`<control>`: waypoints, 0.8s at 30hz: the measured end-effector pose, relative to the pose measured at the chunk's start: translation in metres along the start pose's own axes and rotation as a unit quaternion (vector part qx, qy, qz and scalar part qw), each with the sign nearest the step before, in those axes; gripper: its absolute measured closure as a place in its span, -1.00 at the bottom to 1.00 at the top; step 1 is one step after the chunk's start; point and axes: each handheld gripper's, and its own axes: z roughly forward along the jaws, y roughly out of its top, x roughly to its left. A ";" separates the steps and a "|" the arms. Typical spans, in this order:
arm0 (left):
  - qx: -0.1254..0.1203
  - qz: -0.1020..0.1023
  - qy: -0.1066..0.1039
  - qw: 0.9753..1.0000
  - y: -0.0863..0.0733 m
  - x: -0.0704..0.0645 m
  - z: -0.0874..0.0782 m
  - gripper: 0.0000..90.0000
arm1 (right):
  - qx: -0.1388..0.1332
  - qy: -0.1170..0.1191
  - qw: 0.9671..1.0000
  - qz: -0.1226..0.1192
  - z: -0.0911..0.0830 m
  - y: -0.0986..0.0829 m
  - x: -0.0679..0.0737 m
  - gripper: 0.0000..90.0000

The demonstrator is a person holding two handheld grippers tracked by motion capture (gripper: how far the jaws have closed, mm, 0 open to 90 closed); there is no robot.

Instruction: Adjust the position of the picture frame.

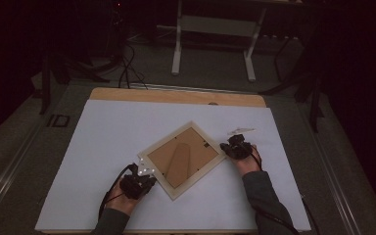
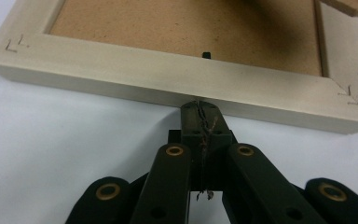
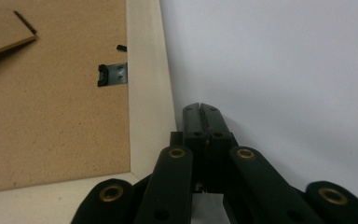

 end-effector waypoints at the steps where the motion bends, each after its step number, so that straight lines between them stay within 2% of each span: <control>1: -0.001 -0.001 0.002 1.000 0.001 0.000 0.001 1.00 | 0.000 0.000 1.000 0.000 -0.001 -0.001 0.000 1.00; 4: -0.002 -0.001 0.002 1.000 0.001 0.002 0.001 1.00 | 0.001 -0.001 1.000 0.002 -0.002 -0.002 0.000 1.00; 7: -0.007 -0.011 -0.005 1.000 0.002 0.008 0.003 1.00 | 0.003 0.000 1.000 0.003 -0.005 -0.005 -0.001 1.00; 14: -0.001 -0.017 0.009 1.000 0.008 0.013 0.006 1.00 | 0.007 -0.004 1.000 0.002 -0.010 -0.009 0.001 1.00; 18: -0.009 -0.044 0.003 0.999 0.009 0.021 0.009 1.00 | 0.000 -0.002 1.000 0.007 -0.013 -0.014 0.002 1.00; 21: -0.011 -0.055 0.010 0.998 0.011 0.026 0.010 1.00 | -0.003 0.003 1.000 0.014 -0.016 -0.018 0.003 1.00; 24: -0.020 -0.079 0.015 0.997 0.013 0.032 0.013 1.00 | -0.010 0.015 1.000 0.026 -0.019 -0.024 0.003 1.00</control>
